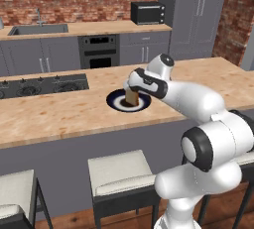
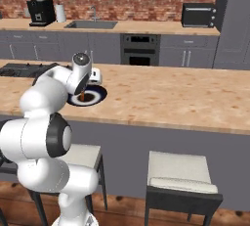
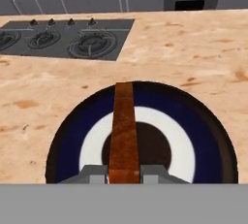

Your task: Start the toaster. Once the lever pops up, take the bread to the plate on the dining counter.

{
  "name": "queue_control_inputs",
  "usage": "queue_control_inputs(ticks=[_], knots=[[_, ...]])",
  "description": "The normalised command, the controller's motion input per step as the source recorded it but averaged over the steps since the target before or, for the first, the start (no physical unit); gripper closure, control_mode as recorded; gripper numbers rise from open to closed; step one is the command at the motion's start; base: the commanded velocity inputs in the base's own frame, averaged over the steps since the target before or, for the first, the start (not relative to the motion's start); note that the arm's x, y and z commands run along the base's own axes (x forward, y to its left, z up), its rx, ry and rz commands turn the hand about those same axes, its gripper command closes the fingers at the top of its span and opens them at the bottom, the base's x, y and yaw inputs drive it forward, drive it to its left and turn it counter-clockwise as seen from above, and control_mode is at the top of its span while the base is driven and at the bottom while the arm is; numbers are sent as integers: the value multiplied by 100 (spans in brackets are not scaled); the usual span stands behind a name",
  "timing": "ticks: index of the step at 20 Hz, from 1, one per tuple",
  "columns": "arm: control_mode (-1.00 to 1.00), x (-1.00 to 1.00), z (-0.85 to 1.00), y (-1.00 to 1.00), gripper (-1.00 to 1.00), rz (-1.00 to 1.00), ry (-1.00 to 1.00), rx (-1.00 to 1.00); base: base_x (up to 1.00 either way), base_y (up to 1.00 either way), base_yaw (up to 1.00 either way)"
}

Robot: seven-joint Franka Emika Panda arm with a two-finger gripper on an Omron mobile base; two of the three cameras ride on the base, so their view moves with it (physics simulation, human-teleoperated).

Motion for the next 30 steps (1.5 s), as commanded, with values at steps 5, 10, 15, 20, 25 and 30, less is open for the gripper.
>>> queue_control_inputs(ticks=[5,10,15,20,25,30], knots=[[-100,8,-7,3,100,0,0,0,0,0,0],[-100,1,-6,2,100,0,0,0,0,0,0],[-100,0,0,2,100,0,0,0,0,0,0],[-100,0,0,0,100,0,0,0,0,0,0],[-100,0,0,0,100,0,-1,0,0,0,0],[-100,0,-5,0,100,0,-3,0,0,0,0]])
